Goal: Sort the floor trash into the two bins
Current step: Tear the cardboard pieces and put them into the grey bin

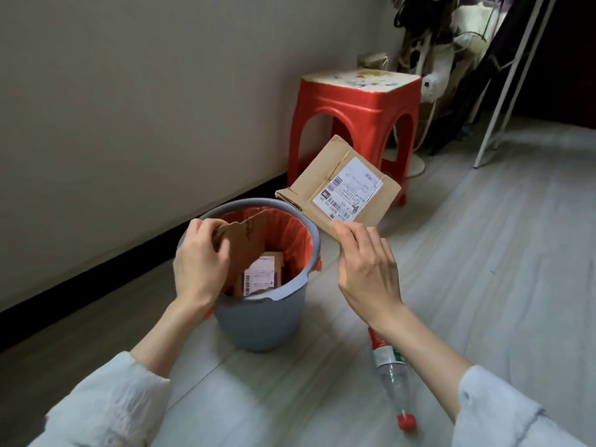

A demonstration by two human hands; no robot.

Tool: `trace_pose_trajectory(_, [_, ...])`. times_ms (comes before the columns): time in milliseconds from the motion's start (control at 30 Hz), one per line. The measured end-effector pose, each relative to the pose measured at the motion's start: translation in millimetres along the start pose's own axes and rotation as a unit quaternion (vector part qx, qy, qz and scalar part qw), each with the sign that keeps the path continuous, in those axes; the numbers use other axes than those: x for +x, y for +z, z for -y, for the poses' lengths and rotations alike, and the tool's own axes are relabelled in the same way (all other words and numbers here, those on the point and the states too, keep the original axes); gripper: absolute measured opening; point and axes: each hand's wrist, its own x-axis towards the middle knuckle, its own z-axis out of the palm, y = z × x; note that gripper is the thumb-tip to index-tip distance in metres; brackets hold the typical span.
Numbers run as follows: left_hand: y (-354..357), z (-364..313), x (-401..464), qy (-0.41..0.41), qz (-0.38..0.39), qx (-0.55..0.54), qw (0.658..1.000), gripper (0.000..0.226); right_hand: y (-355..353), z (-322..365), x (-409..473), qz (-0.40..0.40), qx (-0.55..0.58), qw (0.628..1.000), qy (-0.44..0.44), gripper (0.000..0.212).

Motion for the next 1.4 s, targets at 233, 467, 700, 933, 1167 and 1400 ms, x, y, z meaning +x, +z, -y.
trace_pose_trajectory(233, [17.1,10.3,-4.9,0.074,0.077,0.022,0.994,0.009,5.6,-1.1,-3.6,-0.006,0.001,1.000,-0.002,0.041])
trace_pose_trajectory(467, [28.2,16.1,14.9,0.086,0.114,0.076,0.987,0.043,10.7,-1.6,3.1,-0.014,0.007,1.000,-0.010,0.041])
trace_pose_trajectory(700, [8.0,15.4,36.8,0.021,0.094,-0.143,0.985,0.064,9.4,18.5,30.4,-0.002,0.148,0.989,0.001,0.039])
trace_pose_trajectory(933, [-16.1,24.3,57.2,0.018,0.136,-0.249,0.959,0.031,20.4,44.2,45.5,0.089,0.368,0.924,0.062,0.034])
trace_pose_trajectory(1167, [-23.8,33.4,58.5,-0.205,0.213,-0.427,0.855,0.016,31.6,55.7,50.1,0.184,0.507,0.823,0.177,0.032])
trace_pose_trajectory(1400, [-14.2,35.6,52.4,-0.132,0.149,-0.315,0.928,0.021,51.0,42.6,44.8,0.219,0.323,0.903,0.181,0.030])
